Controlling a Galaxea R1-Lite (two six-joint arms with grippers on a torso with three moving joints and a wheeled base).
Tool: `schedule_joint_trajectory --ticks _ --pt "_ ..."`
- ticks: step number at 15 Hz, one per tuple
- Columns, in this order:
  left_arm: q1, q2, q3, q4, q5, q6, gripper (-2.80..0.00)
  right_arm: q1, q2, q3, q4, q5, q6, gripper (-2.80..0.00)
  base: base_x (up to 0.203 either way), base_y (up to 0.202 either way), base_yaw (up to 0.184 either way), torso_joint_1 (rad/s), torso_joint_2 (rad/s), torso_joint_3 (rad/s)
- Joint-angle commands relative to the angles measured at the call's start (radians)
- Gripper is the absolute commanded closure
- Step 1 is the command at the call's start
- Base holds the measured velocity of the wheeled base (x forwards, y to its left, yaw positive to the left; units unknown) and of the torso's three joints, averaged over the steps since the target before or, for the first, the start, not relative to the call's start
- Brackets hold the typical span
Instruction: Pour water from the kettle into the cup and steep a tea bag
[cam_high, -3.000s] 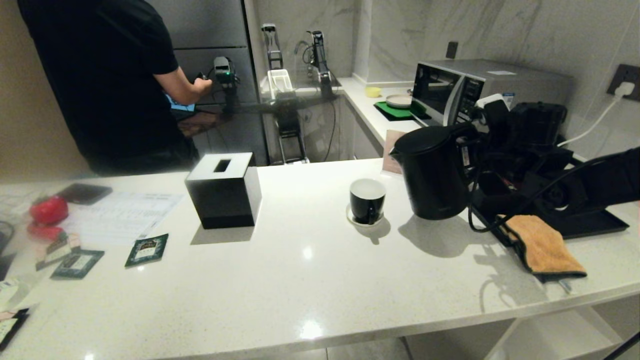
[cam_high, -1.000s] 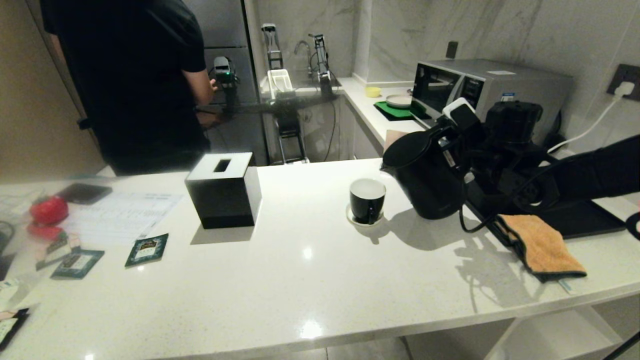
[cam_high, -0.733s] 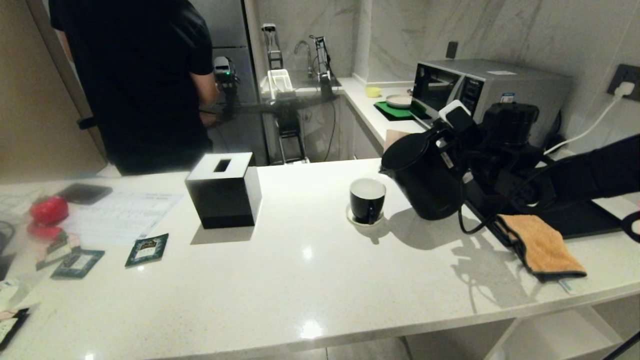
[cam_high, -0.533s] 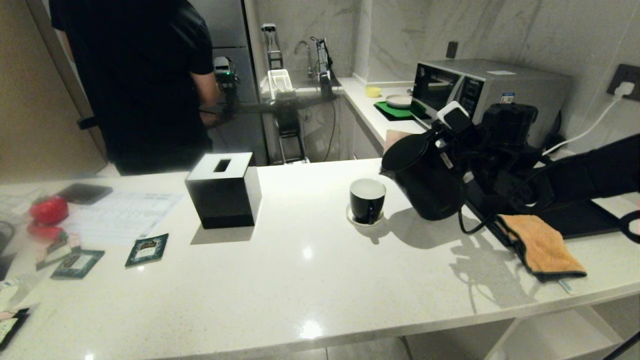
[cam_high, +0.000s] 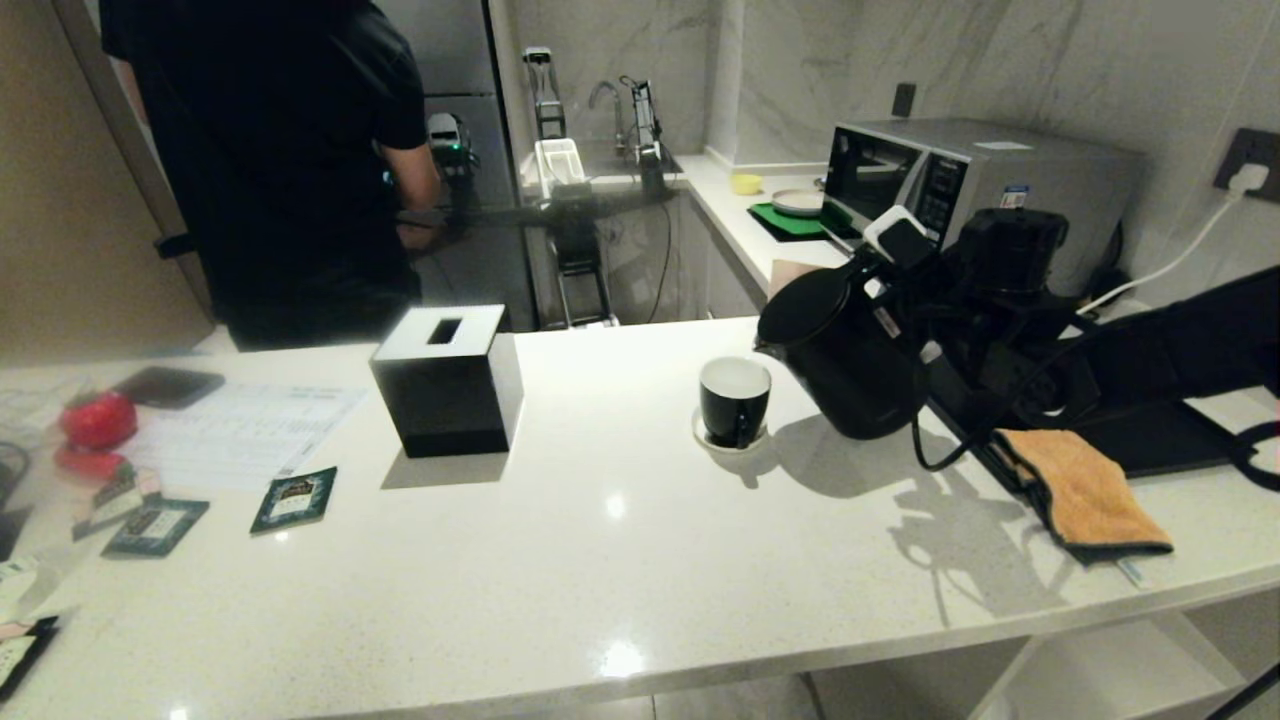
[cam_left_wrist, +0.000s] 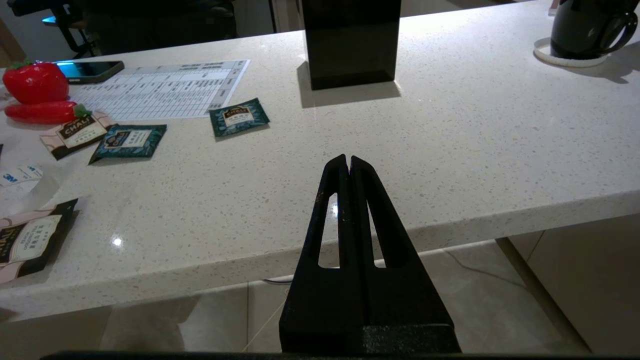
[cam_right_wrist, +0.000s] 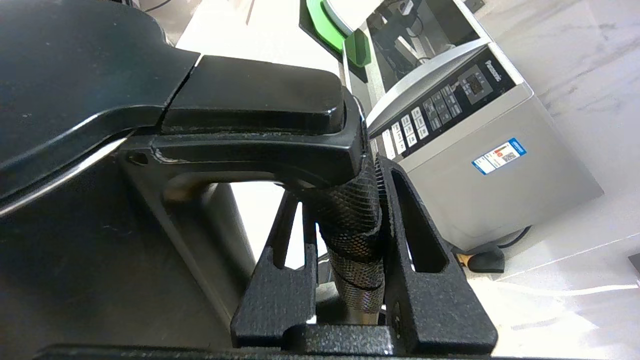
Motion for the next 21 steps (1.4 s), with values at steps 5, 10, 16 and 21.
schedule_joint_trajectory --ticks 5,10,16,21 --pt "0.000 0.002 0.000 -0.001 0.000 0.001 0.00 0.010 0.014 -0.006 -0.034 0.001 -0.055 0.00 0.000 0.000 0.000 0.000 0.00 0.000" --pt "0.000 0.002 0.000 -0.001 0.000 0.001 0.00 0.021 0.029 -0.028 -0.049 0.003 -0.095 0.00 0.000 0.000 0.000 0.000 0.00 0.000" --pt "0.000 0.002 0.000 -0.001 0.000 0.001 0.00 0.025 0.040 -0.034 -0.070 0.005 -0.118 0.00 0.000 0.000 0.000 0.000 0.00 0.000" --pt "0.000 0.002 0.000 -0.001 0.000 0.001 0.00 0.025 0.040 -0.034 -0.071 0.033 -0.149 0.00 0.000 0.000 0.000 0.000 0.00 0.000"
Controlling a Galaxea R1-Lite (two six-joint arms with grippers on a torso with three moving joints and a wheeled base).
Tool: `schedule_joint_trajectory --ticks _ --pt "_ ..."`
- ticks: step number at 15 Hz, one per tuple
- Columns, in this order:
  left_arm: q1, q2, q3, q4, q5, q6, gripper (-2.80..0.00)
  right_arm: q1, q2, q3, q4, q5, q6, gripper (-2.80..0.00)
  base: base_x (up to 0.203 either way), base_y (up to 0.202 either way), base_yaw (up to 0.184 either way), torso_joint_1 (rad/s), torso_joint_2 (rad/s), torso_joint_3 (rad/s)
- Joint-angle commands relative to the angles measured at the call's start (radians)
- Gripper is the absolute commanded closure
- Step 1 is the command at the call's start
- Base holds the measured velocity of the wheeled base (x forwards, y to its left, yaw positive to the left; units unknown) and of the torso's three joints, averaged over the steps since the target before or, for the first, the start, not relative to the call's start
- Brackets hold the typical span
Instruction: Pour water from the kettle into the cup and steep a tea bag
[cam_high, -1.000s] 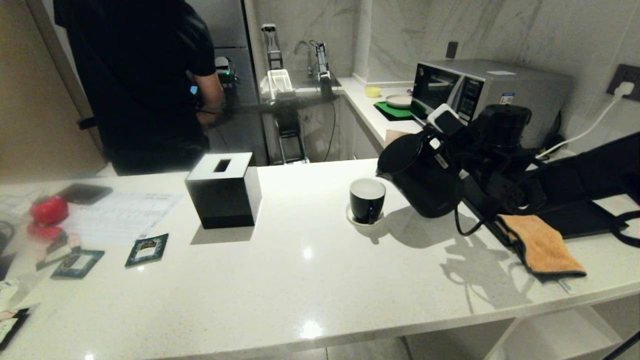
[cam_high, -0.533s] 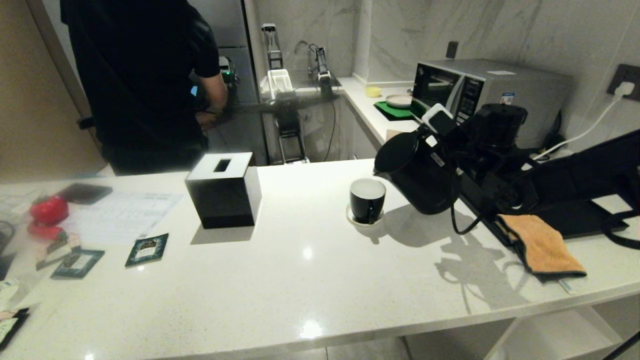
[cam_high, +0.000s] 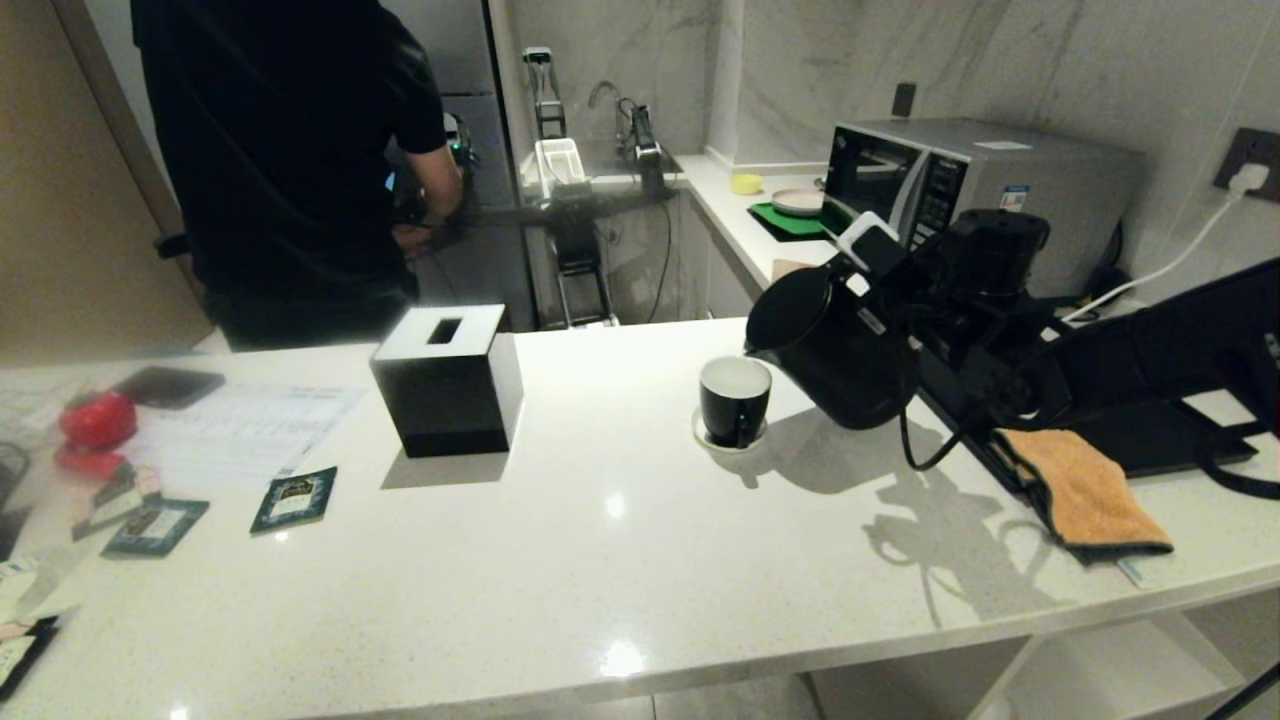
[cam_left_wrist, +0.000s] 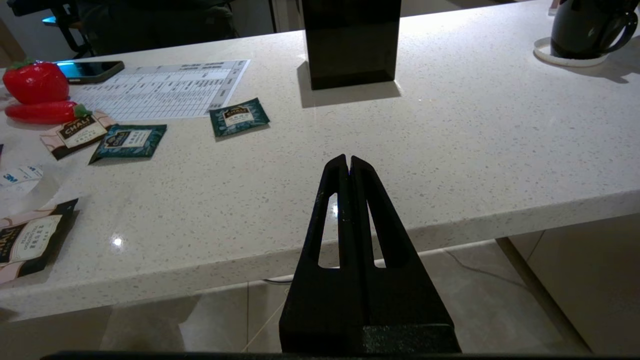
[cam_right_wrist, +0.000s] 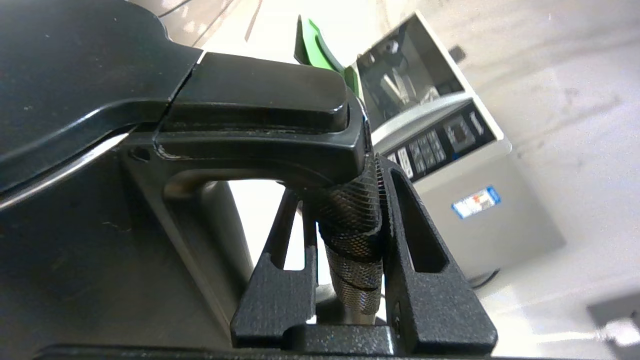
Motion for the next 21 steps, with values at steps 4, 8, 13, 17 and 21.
schedule_joint_trajectory --ticks 4,8,13,17,21 --pt "0.000 0.002 0.000 0.000 0.000 0.000 0.00 0.001 0.002 0.000 -0.007 0.026 -0.041 0.00 0.000 0.000 0.000 0.000 0.00 0.000" --pt "0.000 0.002 0.000 0.000 0.000 0.000 0.00 0.001 0.008 0.001 -0.053 0.058 -0.090 0.00 0.000 0.000 0.000 0.000 0.00 0.000" --pt "0.000 0.002 0.000 0.000 0.000 0.000 0.00 0.001 0.008 0.000 -0.055 0.061 -0.114 0.00 0.000 0.000 0.000 0.000 0.00 0.000" --pt "0.000 0.002 0.000 0.000 0.000 0.000 0.00 0.001 0.008 0.001 -0.066 0.078 -0.129 0.00 0.000 0.000 0.000 0.000 0.00 0.000" --pt "0.000 0.002 0.000 0.000 0.000 0.000 0.00 0.001 0.008 0.000 -0.073 0.081 -0.141 0.00 0.000 0.000 0.000 0.000 0.00 0.000"
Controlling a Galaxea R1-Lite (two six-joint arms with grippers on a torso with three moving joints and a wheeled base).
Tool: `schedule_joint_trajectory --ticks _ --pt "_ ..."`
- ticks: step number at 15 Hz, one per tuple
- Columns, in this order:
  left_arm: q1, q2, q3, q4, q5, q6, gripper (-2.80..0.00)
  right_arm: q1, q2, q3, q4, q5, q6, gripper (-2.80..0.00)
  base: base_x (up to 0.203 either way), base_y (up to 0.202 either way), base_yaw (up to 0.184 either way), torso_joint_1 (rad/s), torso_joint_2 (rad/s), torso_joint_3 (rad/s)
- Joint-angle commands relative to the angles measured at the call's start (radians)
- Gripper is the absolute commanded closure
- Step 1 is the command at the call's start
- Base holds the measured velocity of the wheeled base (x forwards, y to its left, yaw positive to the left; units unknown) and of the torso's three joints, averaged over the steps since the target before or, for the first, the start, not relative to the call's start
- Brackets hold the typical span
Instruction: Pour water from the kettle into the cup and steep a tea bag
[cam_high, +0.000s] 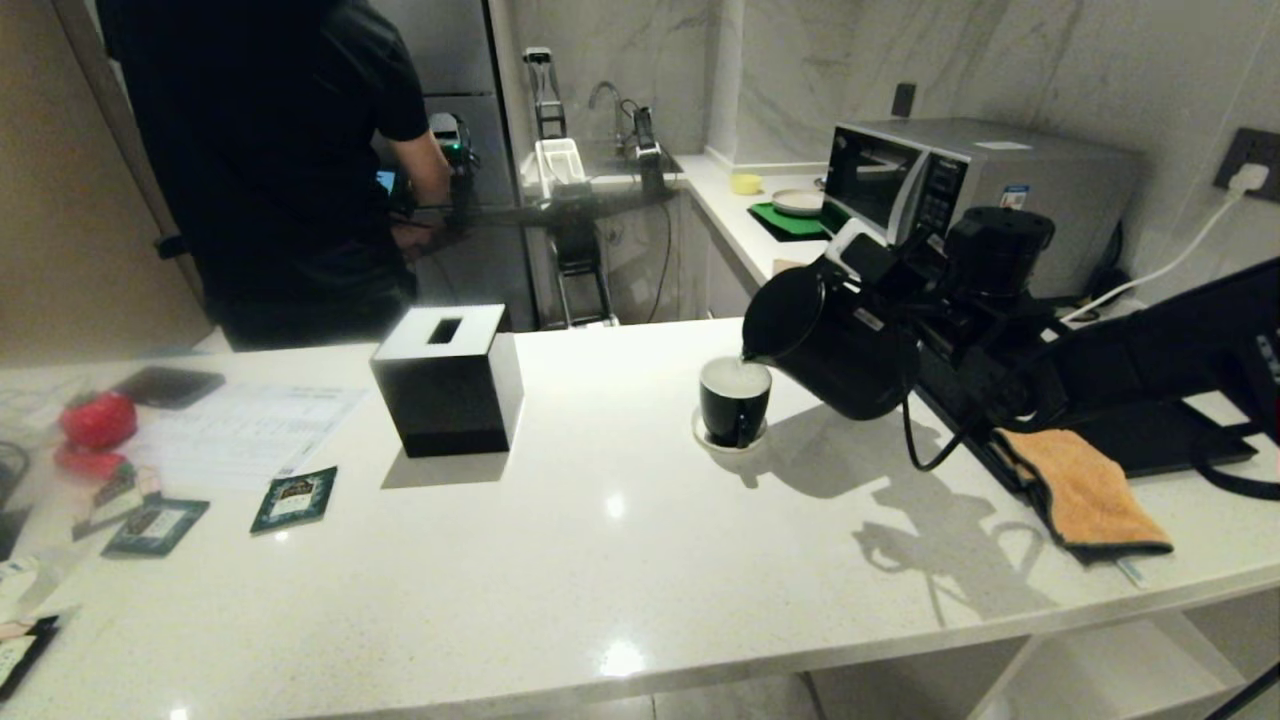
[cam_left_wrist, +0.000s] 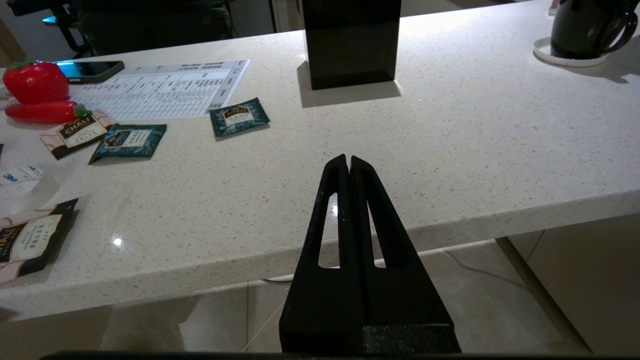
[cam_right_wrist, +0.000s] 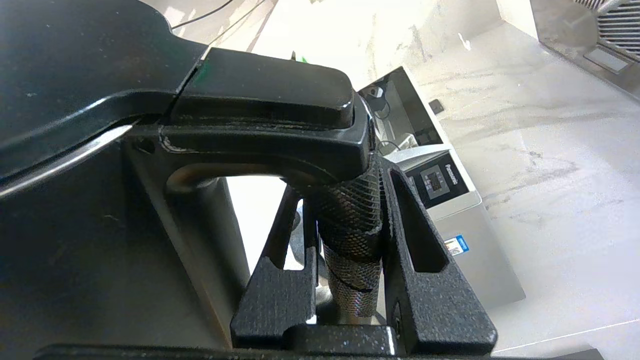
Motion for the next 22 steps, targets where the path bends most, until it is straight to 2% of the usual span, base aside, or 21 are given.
schedule_joint_trajectory --ticks 1,22 --pt "0.000 0.002 0.000 -0.001 0.000 0.001 0.00 0.001 0.000 -0.001 -0.009 -0.001 -0.009 0.00 0.000 0.000 0.000 0.000 0.00 0.000" --pt "0.000 0.002 0.000 -0.001 0.000 0.001 0.00 -0.001 0.006 -0.001 -0.067 -0.001 -0.065 0.00 0.000 0.000 0.000 0.000 0.00 0.000"
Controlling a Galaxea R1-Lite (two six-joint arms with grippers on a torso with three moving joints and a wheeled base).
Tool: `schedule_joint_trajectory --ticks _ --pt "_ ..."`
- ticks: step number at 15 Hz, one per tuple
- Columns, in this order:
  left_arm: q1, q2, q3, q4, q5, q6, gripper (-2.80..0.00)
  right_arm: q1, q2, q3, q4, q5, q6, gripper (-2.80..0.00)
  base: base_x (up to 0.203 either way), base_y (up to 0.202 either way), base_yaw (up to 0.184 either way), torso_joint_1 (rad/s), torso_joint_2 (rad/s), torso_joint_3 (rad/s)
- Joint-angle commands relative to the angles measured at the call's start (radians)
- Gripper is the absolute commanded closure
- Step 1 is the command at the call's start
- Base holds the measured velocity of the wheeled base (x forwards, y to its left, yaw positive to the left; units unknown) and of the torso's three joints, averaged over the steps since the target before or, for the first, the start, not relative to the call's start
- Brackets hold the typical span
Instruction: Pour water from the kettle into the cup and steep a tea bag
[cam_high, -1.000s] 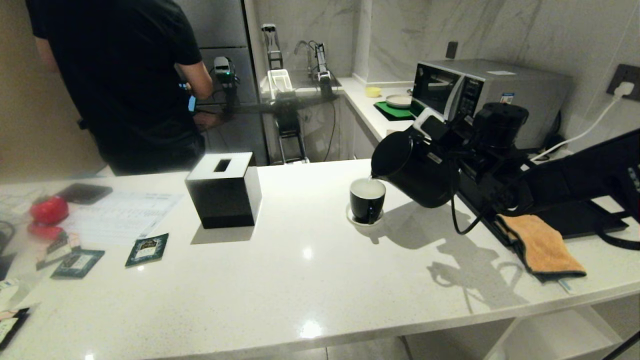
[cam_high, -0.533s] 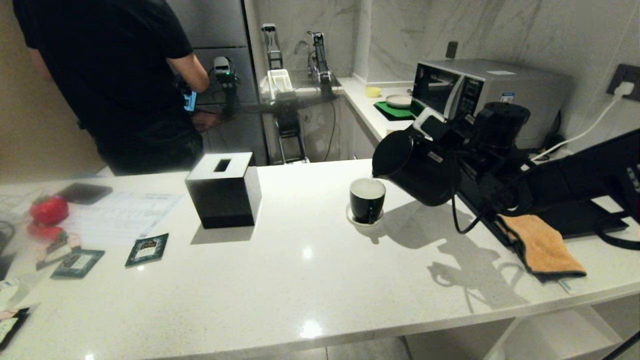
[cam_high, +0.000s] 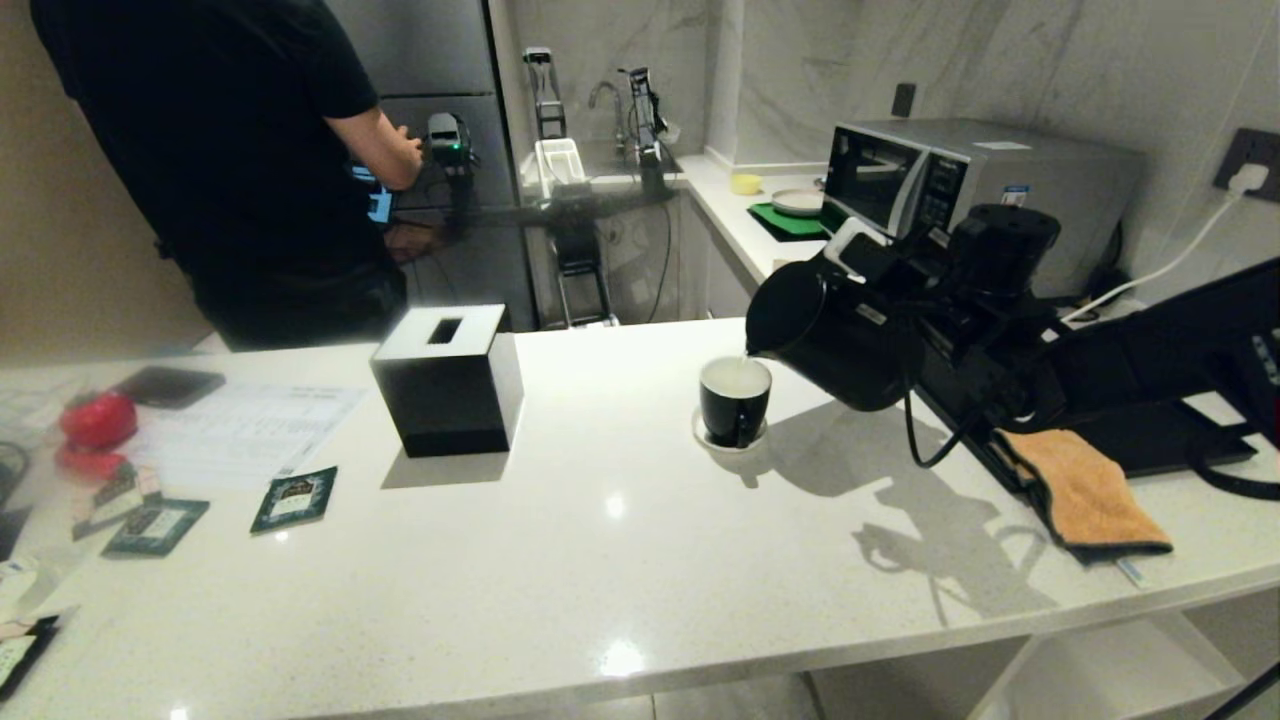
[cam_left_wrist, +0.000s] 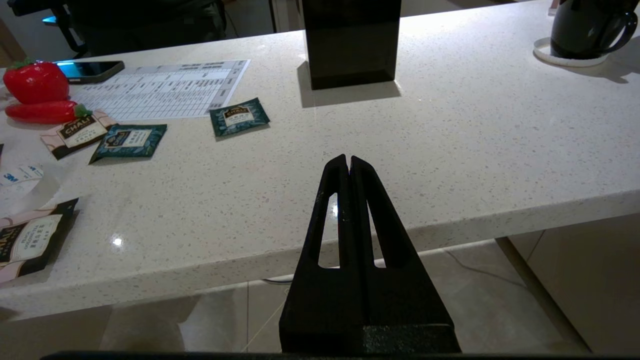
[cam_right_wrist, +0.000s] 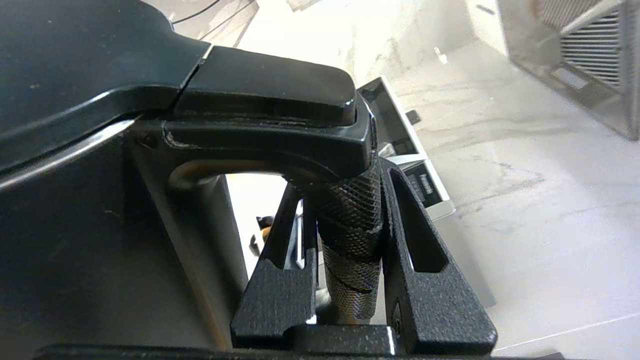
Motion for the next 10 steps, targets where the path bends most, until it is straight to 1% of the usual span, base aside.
schedule_joint_trajectory --ticks 1,10 --pt "0.000 0.002 0.000 -0.001 0.000 0.001 0.00 0.000 0.003 0.001 -0.014 0.001 -0.006 0.00 0.000 0.000 0.000 0.000 0.00 0.000" --pt "0.000 0.002 0.000 -0.001 0.000 0.001 0.00 0.000 0.004 0.001 -0.014 0.001 -0.008 0.00 0.000 0.000 0.000 0.000 0.00 0.000"
